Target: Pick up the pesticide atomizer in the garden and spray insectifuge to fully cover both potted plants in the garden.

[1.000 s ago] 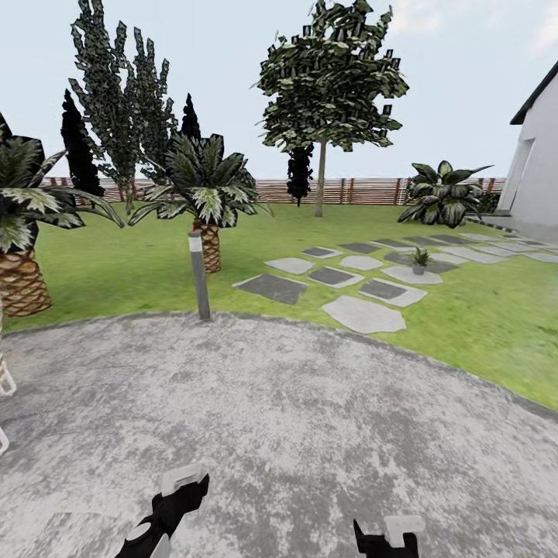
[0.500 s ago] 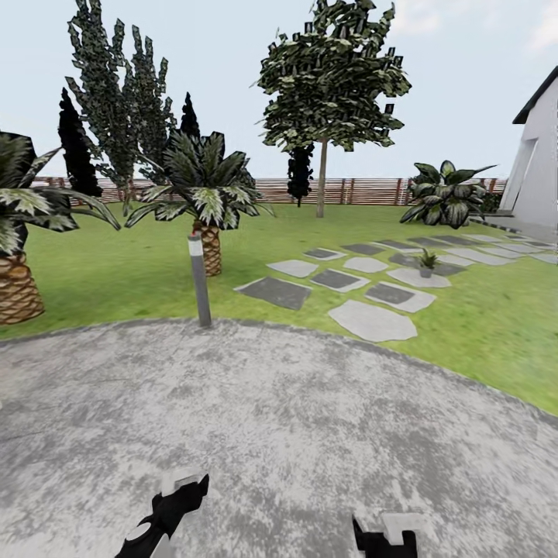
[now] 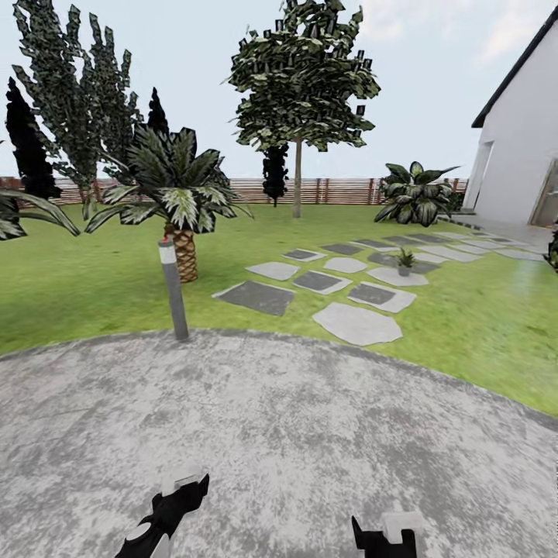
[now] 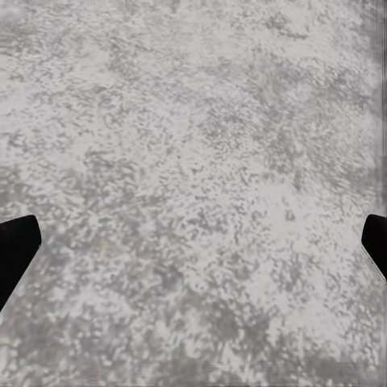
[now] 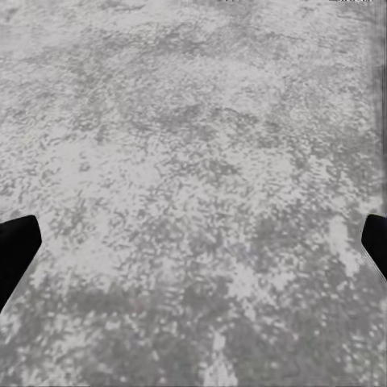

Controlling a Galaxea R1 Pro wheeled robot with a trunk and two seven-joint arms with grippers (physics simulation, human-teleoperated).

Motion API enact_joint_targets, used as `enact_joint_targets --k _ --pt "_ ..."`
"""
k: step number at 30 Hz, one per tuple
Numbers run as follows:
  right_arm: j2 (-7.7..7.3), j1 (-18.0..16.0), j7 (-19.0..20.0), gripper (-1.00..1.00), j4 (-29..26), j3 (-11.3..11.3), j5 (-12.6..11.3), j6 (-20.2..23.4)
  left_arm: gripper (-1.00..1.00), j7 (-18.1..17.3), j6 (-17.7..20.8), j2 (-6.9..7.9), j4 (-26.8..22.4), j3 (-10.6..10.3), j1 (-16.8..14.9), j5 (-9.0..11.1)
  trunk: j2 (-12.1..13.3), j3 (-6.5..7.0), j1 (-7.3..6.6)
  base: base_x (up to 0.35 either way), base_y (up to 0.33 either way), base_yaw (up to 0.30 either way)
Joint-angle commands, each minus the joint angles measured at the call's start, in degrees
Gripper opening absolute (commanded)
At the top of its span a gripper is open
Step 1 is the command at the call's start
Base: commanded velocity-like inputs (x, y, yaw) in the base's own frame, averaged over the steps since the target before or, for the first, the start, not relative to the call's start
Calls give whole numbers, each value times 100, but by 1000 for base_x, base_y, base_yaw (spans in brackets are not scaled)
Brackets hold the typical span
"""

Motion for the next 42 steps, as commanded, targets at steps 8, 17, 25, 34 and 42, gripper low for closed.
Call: enact_joint_targets --k 8,17,25,34,42 --pt "-4 -4 9 100 3 6 -16 -17 100 4 -18 -1 6 0 -1 41 -2 -6 2 327 94 -111" --pt "4 -13 9 100 -4 6 -19 -3 100 5 -18 -1 3 1 -1 41 -2 -6 2 327 11 -28" --pt "5 -21 9 100 -6 6 -22 0 100 5 -19 -1 4 0 -1 41 -2 -6 2 327 1 -202" --pt "5 -22 9 100 -6 2 -23 0 100 5 -17 -1 -1 -2 -1 41 -2 -6 2 327 0 -266" --pt "5 -22 9 100 -6 2 -23 0 100 5 -17 -1 1 3 -1 41 -2 -6 2 326 0 -273"
